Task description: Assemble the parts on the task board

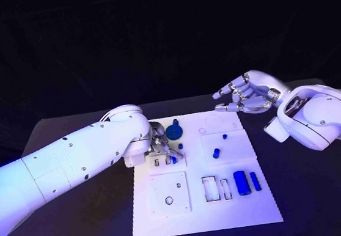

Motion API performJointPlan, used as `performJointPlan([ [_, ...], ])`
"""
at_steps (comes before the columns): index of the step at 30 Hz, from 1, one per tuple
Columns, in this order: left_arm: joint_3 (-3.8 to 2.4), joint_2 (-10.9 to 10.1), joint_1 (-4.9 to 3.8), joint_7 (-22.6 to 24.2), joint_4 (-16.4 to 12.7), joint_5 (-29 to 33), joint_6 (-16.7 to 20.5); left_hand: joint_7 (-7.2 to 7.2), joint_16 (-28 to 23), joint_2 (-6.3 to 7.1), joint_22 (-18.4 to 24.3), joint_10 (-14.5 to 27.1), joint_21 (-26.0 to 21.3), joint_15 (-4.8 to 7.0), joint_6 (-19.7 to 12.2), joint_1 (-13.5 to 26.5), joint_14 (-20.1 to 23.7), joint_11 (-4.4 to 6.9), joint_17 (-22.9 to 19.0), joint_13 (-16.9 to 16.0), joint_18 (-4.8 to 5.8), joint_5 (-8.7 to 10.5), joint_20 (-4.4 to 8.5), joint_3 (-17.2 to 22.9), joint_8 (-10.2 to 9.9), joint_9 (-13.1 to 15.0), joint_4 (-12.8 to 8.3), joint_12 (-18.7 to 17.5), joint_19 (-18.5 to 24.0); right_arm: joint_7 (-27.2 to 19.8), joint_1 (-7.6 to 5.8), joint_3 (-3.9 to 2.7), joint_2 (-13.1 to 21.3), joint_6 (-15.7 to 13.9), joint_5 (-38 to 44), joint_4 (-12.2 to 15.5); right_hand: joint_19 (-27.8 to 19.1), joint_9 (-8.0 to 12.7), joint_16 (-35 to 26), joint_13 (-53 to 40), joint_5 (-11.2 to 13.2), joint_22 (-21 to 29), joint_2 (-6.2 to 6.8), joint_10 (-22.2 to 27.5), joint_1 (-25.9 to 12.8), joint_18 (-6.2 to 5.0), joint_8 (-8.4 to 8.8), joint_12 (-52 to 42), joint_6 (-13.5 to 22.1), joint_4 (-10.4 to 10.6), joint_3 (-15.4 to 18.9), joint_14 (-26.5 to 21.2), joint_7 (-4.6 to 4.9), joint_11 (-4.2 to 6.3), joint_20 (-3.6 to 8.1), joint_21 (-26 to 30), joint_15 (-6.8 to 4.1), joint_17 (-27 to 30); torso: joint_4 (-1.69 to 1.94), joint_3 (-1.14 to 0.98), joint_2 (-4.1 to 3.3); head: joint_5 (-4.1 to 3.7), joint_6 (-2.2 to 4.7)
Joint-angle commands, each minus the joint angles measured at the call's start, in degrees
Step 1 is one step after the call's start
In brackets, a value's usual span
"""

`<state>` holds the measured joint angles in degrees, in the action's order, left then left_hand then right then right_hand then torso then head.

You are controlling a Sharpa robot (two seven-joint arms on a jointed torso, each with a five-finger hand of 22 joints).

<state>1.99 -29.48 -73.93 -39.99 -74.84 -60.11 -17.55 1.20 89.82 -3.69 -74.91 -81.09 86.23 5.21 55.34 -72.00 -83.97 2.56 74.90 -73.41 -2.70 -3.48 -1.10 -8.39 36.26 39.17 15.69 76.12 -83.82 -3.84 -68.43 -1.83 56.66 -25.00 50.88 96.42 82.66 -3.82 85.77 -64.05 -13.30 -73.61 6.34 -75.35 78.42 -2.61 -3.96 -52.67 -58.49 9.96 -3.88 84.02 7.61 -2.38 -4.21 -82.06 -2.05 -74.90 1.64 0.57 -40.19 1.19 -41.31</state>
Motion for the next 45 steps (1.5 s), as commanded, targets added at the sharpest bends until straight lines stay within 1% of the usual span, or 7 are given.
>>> performJointPlan([
  [1,-0.01,0.3,0.03,-3.1,0.0,-0.3,-1.1,0.01,0.2,-0.44,-7.8,-0.3,0.2,0.53,-0.6,-1.8,-6.0,0.05,15.1,0.2,1.08,-0.25,0.42,1.4,-0.4,0.1,-0.3,-0.5,-3.0,0.0,0.10,0.00,-0.1,0.8,0.7,0.0,-0.4,0.0,-0.3,0.0,-0.3,0.1,-0.52,0.2,-0.1,-0.91,-0.10,0.2,-0.2,0.0,0.3,4.4,-0.12,-0.02,-0.04,0.3,0.26,-8.1,-0.03,0.01,-0.02,0.00,-0.04],
  [5,0.00,0.5,0.07,-3.0,0.0,-0.2,-0.2,-0.24,0.2,-1.54,-7.6,-0.1,0.1,0.77,-1.4,-6.3,-6.0,0.30,15.1,0.4,1.02,-0.91,0.62,5.7,-1.6,0.0,-2.0,-0.8,-2.8,0.0,0.17,0.01,-0.3,0.8,0.7,-0.1,-0.4,0.0,-0.3,0.0,-0.3,0.1,-0.52,0.2,-0.1,-0.91,-0.10,0.2,-0.2,0.0,0.3,4.4,-0.12,-0.02,-0.04,0.3,0.26,-8.1,-0.02,-0.01,-0.02,0.01,-0.08],
  [10,-0.01,0.4,0.14,-2.8,-0.3,0.6,1.8,0.25,0.2,-1.41,-7.2,0.6,-0.2,0.80,-2.8,-12.6,-6.0,0.10,15.1,0.8,0.93,-5.57,0.84,14.1,-4.0,-0.7,-5.0,-1.7,-2.6,0.0,0.27,0.02,-0.4,1.0,0.7,-0.2,-0.4,0.0,-0.3,0.0,-0.5,0.1,-0.57,0.2,0.0,-0.91,-0.10,0.1,-0.2,0.0,0.3,4.4,-0.12,-0.02,-0.03,0.3,0.25,-8.1,-0.02,-0.04,-0.04,0.03,-0.13],
  [16,-0.05,-0.3,0.24,-2.5,-1.1,1.7,4.2,1.29,0.2,8.10,-7.1,0.3,-0.4,-0.11,-1.9,-7.2,-6.0,-0.60,15.1,1.2,0.85,-5.61,0.29,36.4,-4.5,1.2,-3.8,-2.4,-2.6,0.2,0.41,0.04,-0.5,1.1,0.7,-0.4,-0.4,0.0,-0.3,0.0,-0.5,0.1,-0.57,0.2,0.0,-0.91,-0.10,0.1,-0.2,0.0,0.3,4.4,-0.12,-0.02,-0.03,0.3,0.25,-8.1,0.02,-0.02,-0.01,0.08,-0.21],
  [19,-0.08,-1.0,0.27,-2.5,-1.9,2.1,5.4,0.91,0.2,10.13,-7.1,0.2,-0.5,-0.17,-1.9,-4.9,-6.0,-0.44,15.1,1.3,0.84,-5.53,0.19,42.1,-4.1,2.4,-5.3,-2.6,-2.6,0.4,0.49,0.06,-0.6,1.1,1.2,-0.5,-0.4,0.0,-0.4,0.1,-1.0,0.1,-0.68,0.2,0.1,-0.91,-0.10,0.1,-0.2,-0.1,0.3,4.4,-0.13,-0.01,-0.02,0.3,0.24,-8.1,0.07,-0.03,0.02,0.14,-0.24],
  [32,-0.10,-4.9,0.39,-2.4,-5.8,2.4,10.2,0.71,0.2,11.72,-7.4,-0.4,-0.4,0.18,-1.7,-0.8,-6.0,-0.35,15.1,0.5,0.93,-5.45,0.11,47.6,-3.1,4.4,-7.6,-1.9,-2.7,0.6,0.90,0.13,-0.7,1.3,1.9,-0.8,-0.3,0.0,-0.5,0.6,-4.6,0.2,-0.73,0.3,0.7,-0.92,-0.06,0.2,-0.2,-0.1,0.5,4.4,-0.11,0.02,0.03,0.4,0.20,-8.1,0.57,-0.21,0.18,0.32,-0.38],
  [45,-0.05,-6.1,2.42,-2.3,-7.0,-1.4,14.5,0.57,0.2,12.00,-8.2,-0.9,0.0,0.26,-1.6,0.6,-6.0,-0.23,15.1,-0.3,1.09,-5.43,0.19,49.0,-2.7,5.1,-8.4,-1.2,-3.1,0.4,1.08,0.15,-0.6,1.4,1.9,-0.9,-0.3,0.0,-0.5,0.6,-4.9,0.2,-0.74,0.4,0.7,-0.92,-0.06,0.3,-0.2,0.0,0.5,4.4,-0.10,0.01,0.04,0.4,0.20,-8.1,0.96,-0.29,0.43,0.31,-0.72],
])
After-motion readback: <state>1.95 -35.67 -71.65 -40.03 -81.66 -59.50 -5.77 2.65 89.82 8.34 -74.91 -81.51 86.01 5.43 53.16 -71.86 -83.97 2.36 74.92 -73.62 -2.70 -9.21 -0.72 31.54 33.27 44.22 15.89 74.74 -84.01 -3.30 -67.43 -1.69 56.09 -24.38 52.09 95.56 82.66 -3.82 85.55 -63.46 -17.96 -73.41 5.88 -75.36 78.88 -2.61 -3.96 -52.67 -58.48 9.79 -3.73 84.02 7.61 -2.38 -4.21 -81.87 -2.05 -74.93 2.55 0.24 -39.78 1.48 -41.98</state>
